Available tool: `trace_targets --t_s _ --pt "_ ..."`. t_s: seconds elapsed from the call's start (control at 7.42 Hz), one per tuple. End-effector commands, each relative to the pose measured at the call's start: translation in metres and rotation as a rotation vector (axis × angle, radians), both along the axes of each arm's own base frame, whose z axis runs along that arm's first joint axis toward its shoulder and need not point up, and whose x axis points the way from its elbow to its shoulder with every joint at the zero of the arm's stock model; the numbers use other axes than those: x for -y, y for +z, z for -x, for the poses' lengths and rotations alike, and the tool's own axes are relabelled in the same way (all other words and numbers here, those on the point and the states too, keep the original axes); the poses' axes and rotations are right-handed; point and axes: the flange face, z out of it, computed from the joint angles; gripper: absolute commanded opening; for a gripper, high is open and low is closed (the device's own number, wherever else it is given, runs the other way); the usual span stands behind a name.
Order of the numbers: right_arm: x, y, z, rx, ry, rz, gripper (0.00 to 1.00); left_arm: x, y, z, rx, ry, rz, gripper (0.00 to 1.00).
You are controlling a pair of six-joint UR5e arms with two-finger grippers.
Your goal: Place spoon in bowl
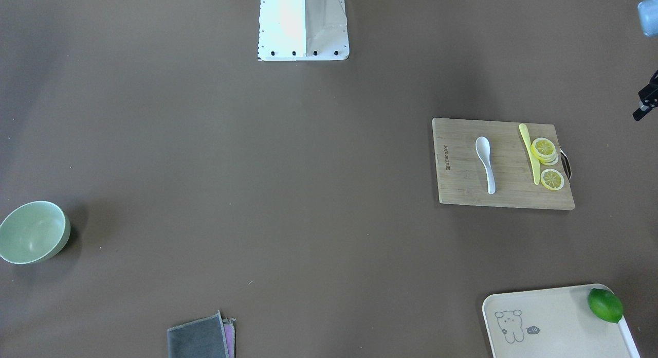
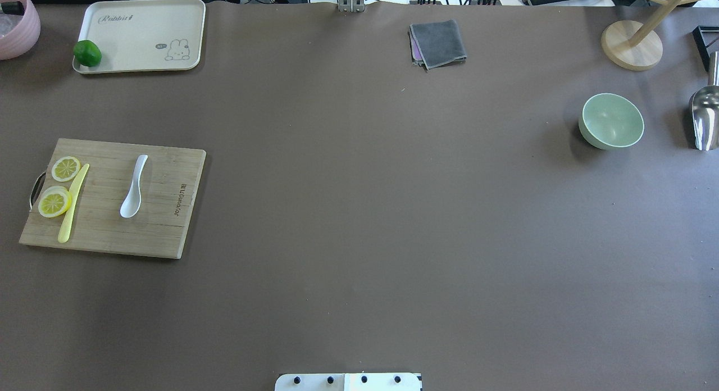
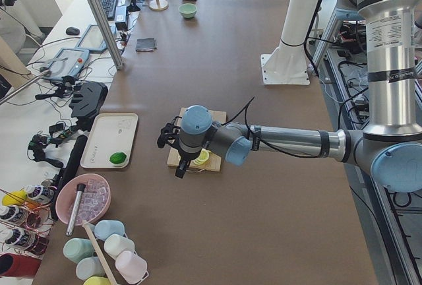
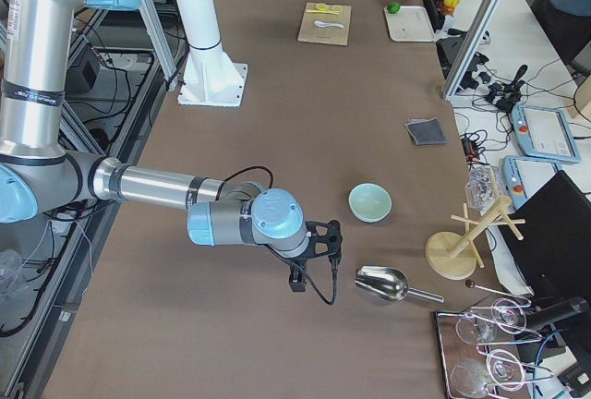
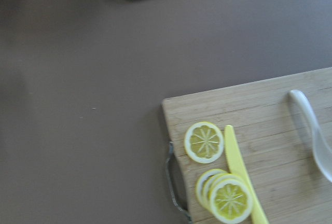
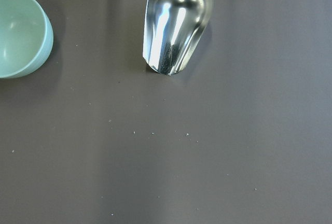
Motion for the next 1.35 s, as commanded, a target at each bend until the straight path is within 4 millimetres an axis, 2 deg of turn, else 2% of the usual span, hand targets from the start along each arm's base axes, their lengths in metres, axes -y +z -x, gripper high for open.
trace_targets --t_s 0.0,0.13,0.27,0.4,0.54,0.67,1.08,1.21 --pt "0.010 -0.002 0.011 -0.080 -0.033 -0.008 1.00 -0.003 0.007 0.002 0.042 -0.006 0.041 0.98" --pt "0.014 -0.003 0.015 -0.084 -0.044 -0.002 1.00 -0.004 0.013 0.002 0.041 -0.002 0.058 0.98" --pt "0.017 -0.004 0.020 -0.084 -0.055 -0.003 1.00 -0.006 0.000 0.002 0.011 0.007 0.088 0.98" --pt "0.028 -0.008 0.025 -0.085 -0.068 0.002 1.00 -0.009 -0.004 0.001 0.014 0.017 0.155 0.98" --pt "0.036 -0.013 0.026 -0.091 -0.070 0.010 1.00 -0.011 0.001 0.002 0.014 0.018 0.176 0.98" --pt "0.039 -0.015 0.028 -0.092 -0.076 0.006 1.00 -0.011 -0.005 0.002 0.012 0.017 0.169 0.98" --pt "0.038 -0.014 0.029 -0.083 -0.077 0.012 1.00 -0.014 -0.002 0.004 0.009 0.046 0.177 0.98" --pt "0.036 -0.014 0.030 -0.076 -0.077 0.012 1.00 -0.027 0.010 0.009 -0.011 0.065 0.195 0.98"
